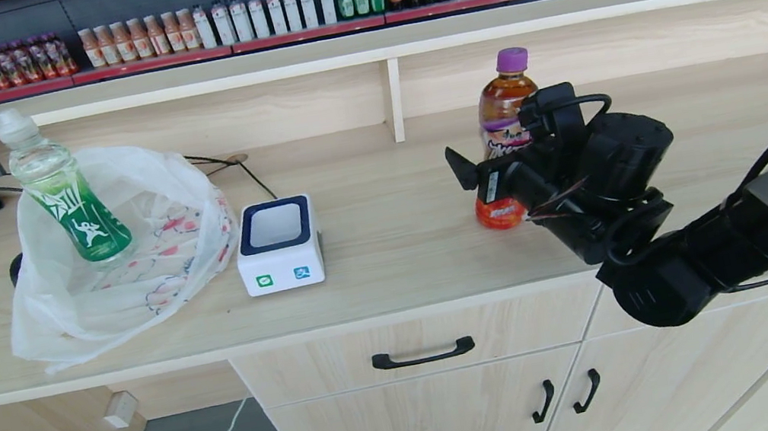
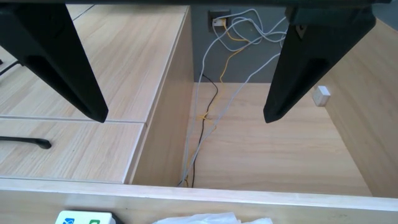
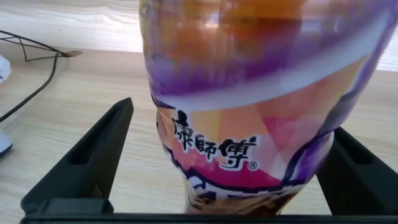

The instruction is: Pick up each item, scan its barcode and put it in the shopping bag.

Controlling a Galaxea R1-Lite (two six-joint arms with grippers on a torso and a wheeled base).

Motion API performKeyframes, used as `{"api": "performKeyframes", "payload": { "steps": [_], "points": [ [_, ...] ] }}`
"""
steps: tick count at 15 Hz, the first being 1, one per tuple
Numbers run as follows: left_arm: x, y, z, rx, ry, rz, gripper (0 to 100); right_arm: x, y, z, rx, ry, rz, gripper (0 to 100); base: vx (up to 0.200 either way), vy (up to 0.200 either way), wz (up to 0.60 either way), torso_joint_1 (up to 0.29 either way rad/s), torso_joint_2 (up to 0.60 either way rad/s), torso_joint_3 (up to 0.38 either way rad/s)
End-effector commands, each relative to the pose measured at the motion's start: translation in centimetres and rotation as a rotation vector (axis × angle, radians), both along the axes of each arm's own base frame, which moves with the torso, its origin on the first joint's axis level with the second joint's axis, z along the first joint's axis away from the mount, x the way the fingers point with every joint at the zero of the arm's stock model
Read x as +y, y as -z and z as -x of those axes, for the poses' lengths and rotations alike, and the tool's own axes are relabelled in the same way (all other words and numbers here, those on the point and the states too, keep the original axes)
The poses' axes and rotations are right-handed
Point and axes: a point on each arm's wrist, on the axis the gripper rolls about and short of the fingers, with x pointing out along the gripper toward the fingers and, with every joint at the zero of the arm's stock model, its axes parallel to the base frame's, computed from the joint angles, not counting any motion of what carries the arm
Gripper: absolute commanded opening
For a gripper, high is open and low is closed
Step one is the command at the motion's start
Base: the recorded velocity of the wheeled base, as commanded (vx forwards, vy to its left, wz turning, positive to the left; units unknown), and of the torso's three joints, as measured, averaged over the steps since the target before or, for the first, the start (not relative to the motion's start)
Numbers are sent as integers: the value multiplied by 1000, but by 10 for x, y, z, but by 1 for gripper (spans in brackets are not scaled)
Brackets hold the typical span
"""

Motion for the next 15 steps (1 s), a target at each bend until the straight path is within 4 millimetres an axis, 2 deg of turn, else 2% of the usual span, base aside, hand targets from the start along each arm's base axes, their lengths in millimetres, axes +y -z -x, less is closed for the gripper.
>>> {"api": "performKeyframes", "payload": {
  "steps": [1,2,3,15],
  "points": [
    [0,0,0,-1,0,0,100,0,-1,0,-3,0,-2,100,0,0,0,0,0,0],
    [0,0,0,-1,0,0,100,0,-2,-1,-9,1,-4,100,0,0,0,0,0,0],
    [0,0,0,-1,0,0,100,0,-5,-2,-17,1,-9,0,0,0,0,0,0,0],
    [0,0,0,-1,0,0,100,1,-17,-3,-57,1,-29,0,0,0,0,0,0,0]
  ]
}}
